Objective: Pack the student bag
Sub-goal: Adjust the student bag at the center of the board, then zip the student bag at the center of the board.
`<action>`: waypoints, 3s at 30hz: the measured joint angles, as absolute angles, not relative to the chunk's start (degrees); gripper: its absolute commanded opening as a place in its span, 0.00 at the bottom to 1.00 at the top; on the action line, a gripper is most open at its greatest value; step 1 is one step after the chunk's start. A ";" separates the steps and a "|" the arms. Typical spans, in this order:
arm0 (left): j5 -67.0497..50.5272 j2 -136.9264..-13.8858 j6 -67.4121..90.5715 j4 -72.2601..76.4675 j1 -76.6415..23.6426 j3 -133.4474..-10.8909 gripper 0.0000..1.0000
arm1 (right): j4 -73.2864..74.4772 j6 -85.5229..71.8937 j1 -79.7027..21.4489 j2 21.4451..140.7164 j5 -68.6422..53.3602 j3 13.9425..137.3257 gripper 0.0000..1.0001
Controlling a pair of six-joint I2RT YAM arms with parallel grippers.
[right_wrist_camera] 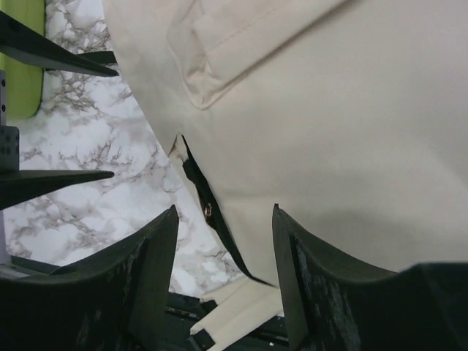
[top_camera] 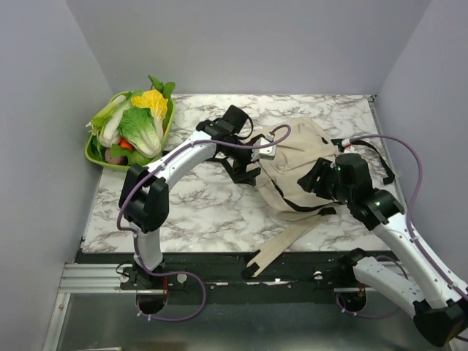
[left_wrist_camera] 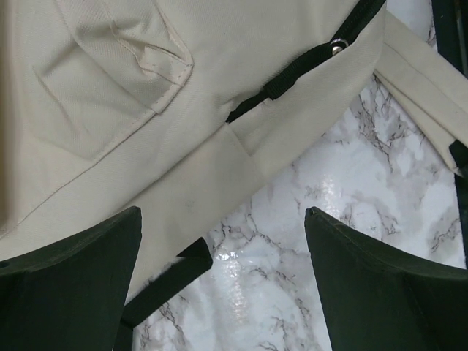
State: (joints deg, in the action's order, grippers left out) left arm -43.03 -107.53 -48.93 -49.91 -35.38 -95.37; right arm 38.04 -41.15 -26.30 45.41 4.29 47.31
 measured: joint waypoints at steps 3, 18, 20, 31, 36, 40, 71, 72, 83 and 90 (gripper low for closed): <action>-43.18 -106.59 -51.11 -45.34 -35.38 -92.23 0.99 | 34.13 -34.70 -26.30 50.81 2.20 49.47 0.55; -43.77 -108.22 -56.49 -33.32 -35.31 -89.38 0.99 | 21.63 -17.54 -27.46 62.74 -10.79 51.05 0.50; -44.23 -108.22 -56.71 -32.51 -35.33 -88.73 0.99 | 21.10 -16.67 -28.60 65.17 -11.75 51.05 0.52; -44.53 -108.18 -57.36 -30.44 -35.38 -84.31 0.99 | 21.04 -15.05 -30.70 69.12 -12.25 51.00 0.53; -44.58 -108.09 -55.29 -29.58 -35.38 -84.27 0.99 | 21.08 -14.87 -30.76 70.06 -11.25 50.89 0.50; -44.64 -107.18 -52.25 -26.57 -35.38 -82.65 0.99 | 21.04 -14.96 -30.94 70.83 -10.11 49.39 0.49; -44.62 -106.83 -41.65 -17.67 -34.37 -79.99 0.99 | 20.58 -23.20 -36.82 61.41 1.41 43.92 0.21; -44.62 -106.83 -41.67 -17.67 -34.37 -79.99 0.99 | 20.53 -23.64 -36.82 60.80 1.41 43.53 0.19; -44.77 -106.83 -41.17 -18.87 -34.39 -80.23 0.99 | 20.43 -27.33 -36.82 56.51 1.37 38.24 0.14; -48.60 -105.89 -39.29 -23.59 -36.27 -83.70 0.99 | 20.60 -28.97 -36.82 52.16 1.37 37.58 0.52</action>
State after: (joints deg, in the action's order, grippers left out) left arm -48.60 -105.89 -39.29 -23.59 -36.27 -83.70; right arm 20.60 -28.97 -36.82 52.16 1.37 37.58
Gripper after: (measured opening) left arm 0.985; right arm 0.442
